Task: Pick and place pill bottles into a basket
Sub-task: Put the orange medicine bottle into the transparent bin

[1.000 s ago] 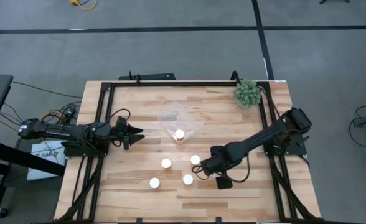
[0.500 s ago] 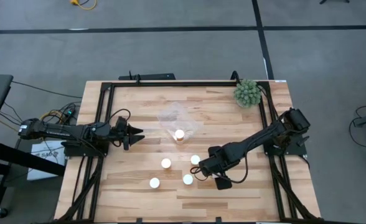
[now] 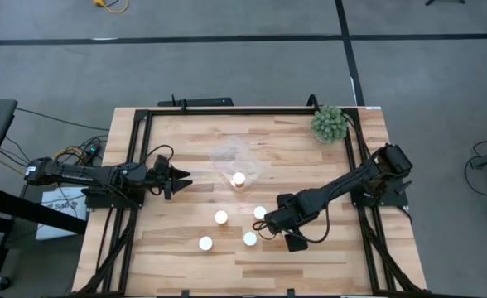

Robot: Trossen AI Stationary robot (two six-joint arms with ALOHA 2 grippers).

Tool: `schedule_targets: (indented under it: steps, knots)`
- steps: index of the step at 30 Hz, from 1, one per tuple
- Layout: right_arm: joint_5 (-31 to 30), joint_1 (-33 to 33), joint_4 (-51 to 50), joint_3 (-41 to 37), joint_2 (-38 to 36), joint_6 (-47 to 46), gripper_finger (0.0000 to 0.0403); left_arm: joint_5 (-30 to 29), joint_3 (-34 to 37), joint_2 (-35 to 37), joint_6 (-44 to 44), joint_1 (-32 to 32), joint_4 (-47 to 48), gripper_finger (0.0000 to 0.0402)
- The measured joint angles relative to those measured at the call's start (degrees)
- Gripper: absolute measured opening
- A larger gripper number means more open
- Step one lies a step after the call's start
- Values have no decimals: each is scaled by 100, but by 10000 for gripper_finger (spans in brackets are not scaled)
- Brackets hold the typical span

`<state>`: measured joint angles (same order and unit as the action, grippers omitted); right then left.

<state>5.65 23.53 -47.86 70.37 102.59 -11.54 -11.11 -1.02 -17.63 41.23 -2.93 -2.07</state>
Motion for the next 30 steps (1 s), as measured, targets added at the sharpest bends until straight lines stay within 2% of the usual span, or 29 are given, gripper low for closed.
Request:
schedule_targets:
  steps: [7, 17, 25, 30]
  knots:
    - [-126, -41, 2, -4, 0, -40, 256, 2, 0, 0, 0, -1, 0, 247]
    - [-98, -172, 4, -4, 0, -45, 199, 4, 0, 0, 4, -1, 0, 247]
    - [17, -359, -7, -4, 0, -58, 224, 4, 0, 0, 7, 1, 0, 247]
    - [107, -527, -275, 193, -2, -16, 211, 4, 0, -1, 7, 1, 0, 247]
